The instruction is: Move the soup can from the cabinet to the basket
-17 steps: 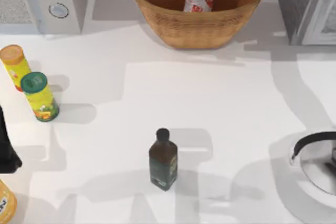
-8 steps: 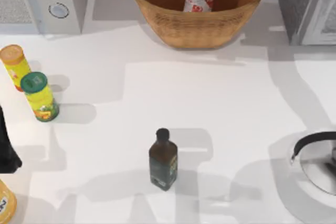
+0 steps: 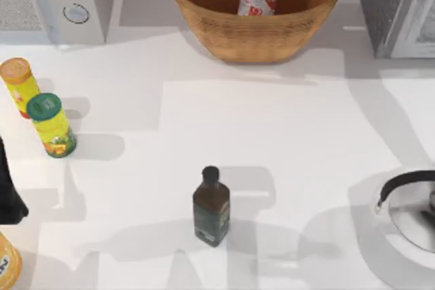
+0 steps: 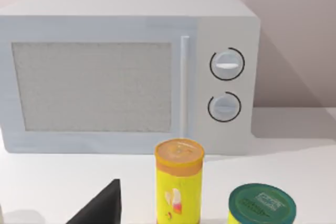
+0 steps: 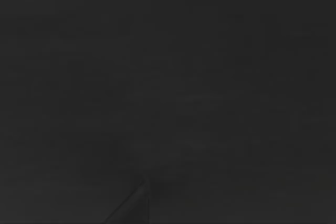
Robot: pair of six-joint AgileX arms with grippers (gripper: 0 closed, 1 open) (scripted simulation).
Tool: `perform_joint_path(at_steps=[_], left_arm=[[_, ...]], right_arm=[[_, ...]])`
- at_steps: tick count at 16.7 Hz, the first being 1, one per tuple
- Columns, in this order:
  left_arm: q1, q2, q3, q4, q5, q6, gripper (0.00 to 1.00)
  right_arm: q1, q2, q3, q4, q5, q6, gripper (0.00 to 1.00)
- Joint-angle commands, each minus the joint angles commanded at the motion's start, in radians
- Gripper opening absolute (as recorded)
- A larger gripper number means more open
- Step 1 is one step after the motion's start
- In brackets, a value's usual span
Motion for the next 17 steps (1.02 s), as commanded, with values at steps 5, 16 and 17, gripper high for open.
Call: perform_joint_path(at_steps=[5, 16, 17], left_arm=[[0.0, 0.0, 0.0, 0.0, 0.0, 0.0, 1.0], [0.0, 0.0, 0.0, 0.0, 0.0, 0.0, 1.0], [0.0, 0.0, 0.0, 0.0, 0.0, 0.0, 1.0]], right_arm=[[-0.024, -0.082, -0.088, 0.033, -0.01, 0.001, 1.0], [-0.206, -0.696, -0.911, 0.238, -0.15, -0.003, 1.0], [-0.226, -0.764, -1.004, 0.258, -0.169, -0.004, 1.0]])
